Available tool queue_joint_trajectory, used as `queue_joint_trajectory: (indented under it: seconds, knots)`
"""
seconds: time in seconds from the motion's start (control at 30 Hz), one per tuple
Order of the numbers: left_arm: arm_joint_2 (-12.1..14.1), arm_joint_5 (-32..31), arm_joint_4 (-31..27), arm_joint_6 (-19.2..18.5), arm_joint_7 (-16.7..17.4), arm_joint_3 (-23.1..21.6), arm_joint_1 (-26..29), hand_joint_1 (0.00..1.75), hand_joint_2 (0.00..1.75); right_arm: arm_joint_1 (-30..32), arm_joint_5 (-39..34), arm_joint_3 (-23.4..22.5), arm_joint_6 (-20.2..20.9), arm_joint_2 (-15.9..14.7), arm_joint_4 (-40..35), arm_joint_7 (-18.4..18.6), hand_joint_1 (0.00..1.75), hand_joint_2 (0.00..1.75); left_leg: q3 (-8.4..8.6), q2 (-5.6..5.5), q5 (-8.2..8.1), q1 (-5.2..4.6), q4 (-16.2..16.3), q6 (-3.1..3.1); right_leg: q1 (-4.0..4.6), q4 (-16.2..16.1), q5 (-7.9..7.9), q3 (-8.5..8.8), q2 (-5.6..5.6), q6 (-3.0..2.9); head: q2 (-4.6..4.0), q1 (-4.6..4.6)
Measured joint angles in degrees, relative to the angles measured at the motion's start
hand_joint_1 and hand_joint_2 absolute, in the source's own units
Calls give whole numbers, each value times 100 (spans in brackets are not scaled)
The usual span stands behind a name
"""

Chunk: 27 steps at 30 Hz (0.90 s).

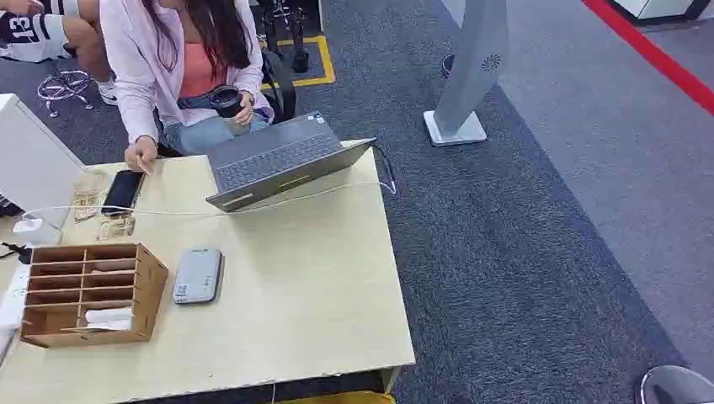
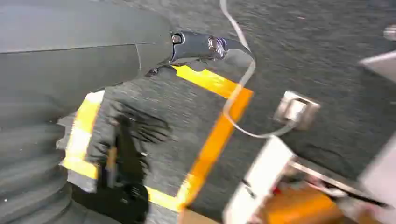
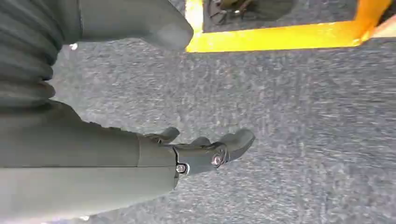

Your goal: Pass the card to the sensor for recognition and then transmit it.

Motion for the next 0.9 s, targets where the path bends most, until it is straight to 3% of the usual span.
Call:
queue_joint_trajectory:
  seconds: [0.33, 0.7, 0.9]
  knots:
    - [-396, -22, -1116, -1023, -461, 485, 94, 0, 175, -61, 640, -387, -254, 111, 125, 429, 0, 175, 0, 0, 0, 0, 0, 0, 0, 0, 0, 0, 0, 0, 0, 0]
    - [-880, 208, -2829, -2265, -962, 706, 390, 0, 175, -108, 1354, -796, -540, 229, 238, 897, 0, 175, -5, 0, 0, 0, 0, 0, 0, 0, 0, -2, -1, 0, 0, -2]
    - [-1063, 509, -3622, -2726, -1086, 741, 574, 0, 175, -127, 1631, -942, -776, 358, 286, 1071, 0, 175, -5, -2, 0, -1, 0, 0, -1, 0, 0, -4, -3, 0, 0, 2]
